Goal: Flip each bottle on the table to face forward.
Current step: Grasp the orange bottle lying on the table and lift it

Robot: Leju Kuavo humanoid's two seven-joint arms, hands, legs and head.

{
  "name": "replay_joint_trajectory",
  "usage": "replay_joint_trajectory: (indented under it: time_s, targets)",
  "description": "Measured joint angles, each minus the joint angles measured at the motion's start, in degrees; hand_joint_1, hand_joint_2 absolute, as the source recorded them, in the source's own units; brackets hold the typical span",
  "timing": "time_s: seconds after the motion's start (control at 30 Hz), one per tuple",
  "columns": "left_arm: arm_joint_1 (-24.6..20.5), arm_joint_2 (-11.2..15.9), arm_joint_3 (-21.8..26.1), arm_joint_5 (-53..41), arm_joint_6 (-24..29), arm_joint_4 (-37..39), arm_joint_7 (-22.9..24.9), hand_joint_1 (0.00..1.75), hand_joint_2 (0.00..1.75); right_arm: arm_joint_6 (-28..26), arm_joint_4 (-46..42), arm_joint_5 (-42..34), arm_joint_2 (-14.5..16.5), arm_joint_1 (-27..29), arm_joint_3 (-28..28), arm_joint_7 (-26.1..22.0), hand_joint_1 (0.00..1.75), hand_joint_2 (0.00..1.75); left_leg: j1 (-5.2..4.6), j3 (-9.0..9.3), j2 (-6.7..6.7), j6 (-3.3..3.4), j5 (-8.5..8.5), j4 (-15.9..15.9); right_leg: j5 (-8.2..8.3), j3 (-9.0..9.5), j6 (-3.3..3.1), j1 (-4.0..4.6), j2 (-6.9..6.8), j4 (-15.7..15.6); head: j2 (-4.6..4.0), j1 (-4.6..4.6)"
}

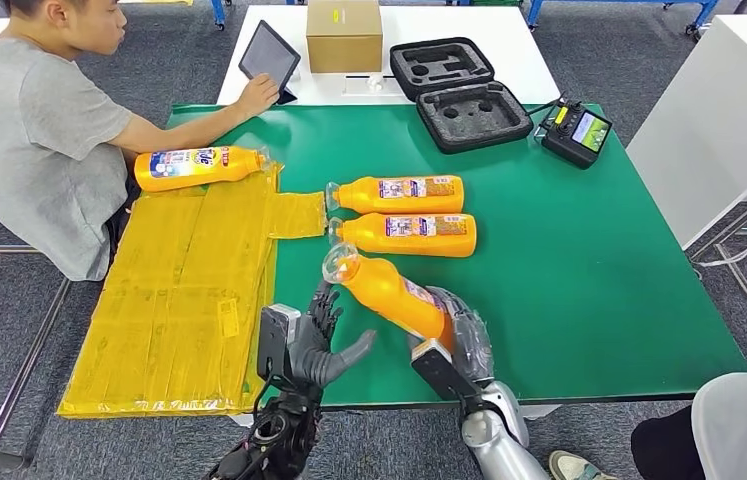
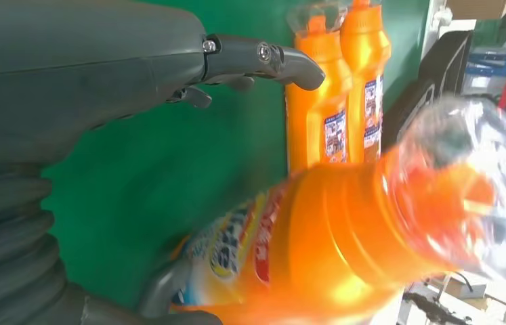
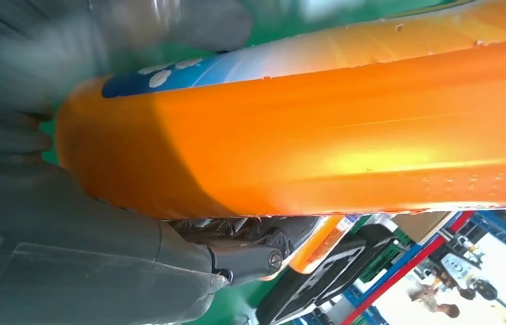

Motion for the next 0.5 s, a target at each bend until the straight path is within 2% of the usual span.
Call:
replay_joint_trajectory:
  time_s: [0.23,0.37,0.5]
  targets:
    - [-0.4,-0.1,-0.8,-0.3,1.0,-0.3,0.1,0.0,1.75,-1.3,1.6,0.3,1.0,-1.4,3.1,-0.2,1.75,1.75,-0.01,-0.08,0.0,0.01,0.01,0.0,0.0,-0.05,0.0,-0.01,-0.01,0.0,0.0,0.01]
    - [-0.4,-0.1,-0.8,-1.3,2.5,-1.1,-0.7,0.0,0.0,-1.5,3.4,0.1,1.7,-2.6,4.6,-0.4,1.75,1.75,0.0,-0.1,-0.01,0.01,0.02,0.0,0.0,-0.07,0.0,0.0,-0.02,0.0,0.0,0.0]
    - [-0.4,-0.1,-0.8,-1.5,3.1,-1.5,-0.8,0.0,0.0,-1.5,4.6,-0.1,2.3,-3.3,5.4,-0.4,1.75,1.75,0.0,-0.12,-0.01,0.01,0.02,0.0,0.0,-0.09,0.0,-0.01,-0.02,0.0,0.0,0.0]
